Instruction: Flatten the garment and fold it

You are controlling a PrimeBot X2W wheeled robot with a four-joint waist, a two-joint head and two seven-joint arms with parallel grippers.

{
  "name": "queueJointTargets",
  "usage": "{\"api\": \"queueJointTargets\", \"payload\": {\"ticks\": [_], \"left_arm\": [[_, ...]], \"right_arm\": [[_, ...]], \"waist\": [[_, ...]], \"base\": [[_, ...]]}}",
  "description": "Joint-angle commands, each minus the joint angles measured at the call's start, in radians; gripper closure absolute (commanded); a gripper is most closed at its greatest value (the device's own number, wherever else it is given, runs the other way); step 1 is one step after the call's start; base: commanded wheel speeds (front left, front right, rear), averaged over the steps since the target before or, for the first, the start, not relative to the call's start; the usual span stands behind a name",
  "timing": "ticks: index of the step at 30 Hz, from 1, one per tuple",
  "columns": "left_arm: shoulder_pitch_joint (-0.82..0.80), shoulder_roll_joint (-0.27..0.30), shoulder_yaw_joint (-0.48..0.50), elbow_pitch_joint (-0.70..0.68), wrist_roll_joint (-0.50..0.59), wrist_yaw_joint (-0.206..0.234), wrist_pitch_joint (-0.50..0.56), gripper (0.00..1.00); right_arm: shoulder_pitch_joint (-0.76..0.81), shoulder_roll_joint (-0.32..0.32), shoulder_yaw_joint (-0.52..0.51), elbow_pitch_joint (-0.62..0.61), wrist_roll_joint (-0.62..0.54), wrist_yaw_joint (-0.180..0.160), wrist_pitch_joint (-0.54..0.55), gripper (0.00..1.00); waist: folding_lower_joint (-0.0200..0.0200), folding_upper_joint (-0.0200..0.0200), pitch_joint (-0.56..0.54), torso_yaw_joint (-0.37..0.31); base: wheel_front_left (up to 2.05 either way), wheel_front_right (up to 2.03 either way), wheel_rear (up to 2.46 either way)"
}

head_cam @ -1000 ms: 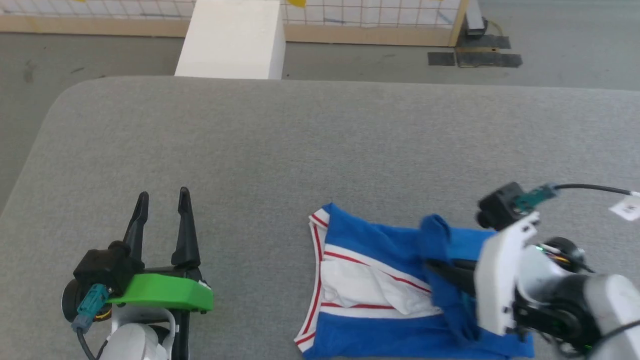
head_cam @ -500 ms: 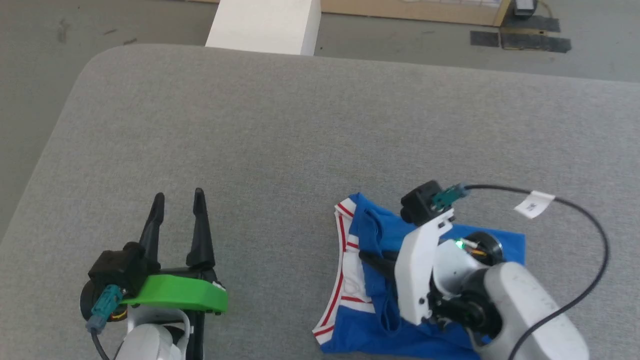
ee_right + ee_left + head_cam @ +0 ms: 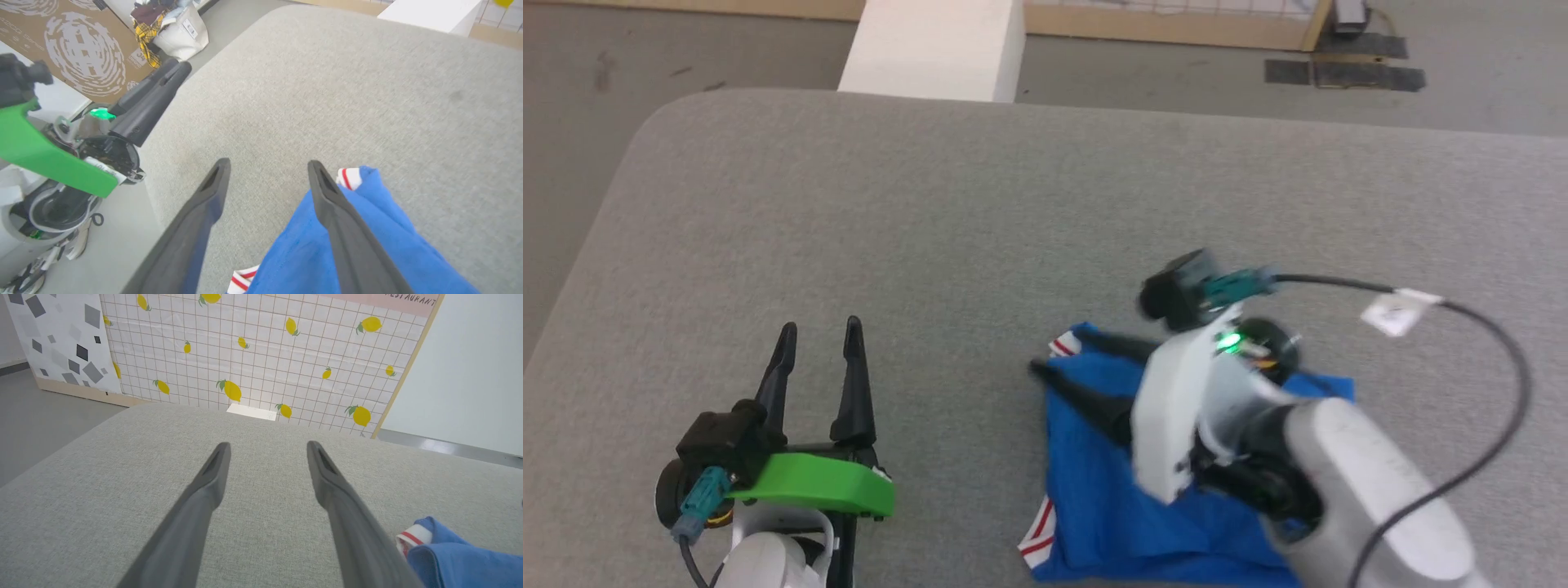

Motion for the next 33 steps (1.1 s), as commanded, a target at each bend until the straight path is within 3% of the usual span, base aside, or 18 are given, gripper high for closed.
{"api": "queueJointTargets", "payload": {"ticks": [1,4,10,18,27,28,29,33], "left_arm": [[0.008,0.004,0.005,0.002,0.006,-0.005,-0.005,0.00],[0.017,0.013,0.013,0.003,0.009,-0.005,-0.005,0.00],[0.019,0.016,0.008,-0.001,0.013,-0.004,-0.004,0.00],[0.010,0.015,-0.002,-0.001,0.014,-0.001,-0.003,0.00],[0.003,0.005,-0.011,0.005,0.014,0.002,-0.003,0.00],[0.003,0.005,-0.011,0.005,0.014,0.002,-0.003,0.00],[0.003,0.005,-0.010,0.004,0.014,0.003,-0.004,0.00],[0.009,0.010,0.000,-0.003,0.014,0.010,-0.004,0.00]], "right_arm": [[-0.004,-0.034,-0.027,-0.028,-0.022,-0.001,-0.018,0.00],[0.060,-0.122,-0.117,-0.085,-0.149,-0.001,-0.023,0.00],[0.226,-0.180,-0.231,-0.097,-0.295,-0.001,0.060,0.00],[0.325,-0.152,-0.258,-0.019,-0.354,-0.001,0.137,0.00],[0.302,-0.137,-0.225,0.124,-0.359,-0.001,0.115,0.00],[0.294,-0.142,-0.215,0.134,-0.355,-0.001,0.112,0.71],[0.287,-0.145,-0.210,0.138,-0.350,-0.001,0.104,1.00],[0.237,-0.189,-0.168,0.126,-0.312,-0.001,0.079,1.00]], "waist": [[-0.0001,0.0000,-0.034,-0.044],[-0.0001,0.0000,-0.058,-0.091],[-0.0001,0.0000,-0.060,-0.131],[-0.0001,0.0000,-0.034,-0.136],[-0.0001,0.0000,-0.011,-0.117],[-0.0001,0.0000,-0.010,-0.116],[-0.0001,0.0000,-0.009,-0.115],[-0.0001,0.0000,-0.009,-0.132]], "base": [[0.00,0.00,0.00],[0.00,0.00,0.00],[0.00,0.00,0.00],[0.00,0.00,0.00],[0.00,0.00,0.00],[0.00,0.00,0.00],[0.00,0.00,0.00],[0.00,0.00,0.00]]}}
